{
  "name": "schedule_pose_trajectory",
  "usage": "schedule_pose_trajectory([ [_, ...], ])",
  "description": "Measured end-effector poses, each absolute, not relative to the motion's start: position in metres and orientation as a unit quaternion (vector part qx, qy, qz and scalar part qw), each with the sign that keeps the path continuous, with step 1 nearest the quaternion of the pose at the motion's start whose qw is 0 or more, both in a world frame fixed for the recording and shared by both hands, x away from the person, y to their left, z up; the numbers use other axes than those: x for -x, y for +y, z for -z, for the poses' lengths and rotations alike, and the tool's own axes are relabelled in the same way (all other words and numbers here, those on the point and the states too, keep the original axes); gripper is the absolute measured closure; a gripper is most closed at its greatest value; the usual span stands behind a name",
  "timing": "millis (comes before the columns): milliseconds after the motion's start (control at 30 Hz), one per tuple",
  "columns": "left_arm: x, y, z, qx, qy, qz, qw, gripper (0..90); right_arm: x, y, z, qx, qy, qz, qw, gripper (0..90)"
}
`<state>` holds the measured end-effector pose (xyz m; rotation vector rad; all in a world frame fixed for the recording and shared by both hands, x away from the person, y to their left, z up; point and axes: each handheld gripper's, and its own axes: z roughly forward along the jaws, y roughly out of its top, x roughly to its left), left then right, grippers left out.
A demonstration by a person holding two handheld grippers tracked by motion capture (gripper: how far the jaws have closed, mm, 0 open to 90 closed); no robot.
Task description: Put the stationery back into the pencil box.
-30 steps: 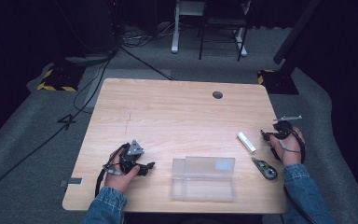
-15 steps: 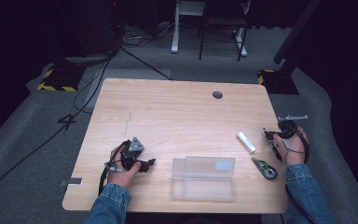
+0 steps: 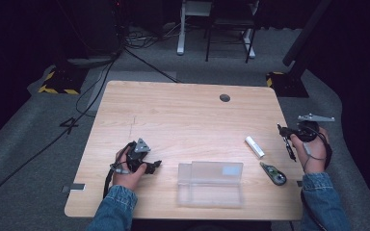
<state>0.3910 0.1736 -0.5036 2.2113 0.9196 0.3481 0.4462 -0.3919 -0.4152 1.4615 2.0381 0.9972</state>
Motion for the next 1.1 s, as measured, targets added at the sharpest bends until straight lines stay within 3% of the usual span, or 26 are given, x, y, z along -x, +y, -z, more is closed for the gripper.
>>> schedule_pose_trajectory([
  [667, -0.393, 0.174, 0.504, -0.857, 0.349, -0.134, 0.354, 23.3, -0.412, -0.365, 0.363, -0.461, 0.743, -0.426, 0.231, 81.0],
  [1100, -0.393, 0.174, 0.504, -0.857, 0.349, -0.134, 0.354, 23.3, -0.396, -0.322, 0.352, -0.392, 0.779, -0.445, 0.203, 81.0],
])
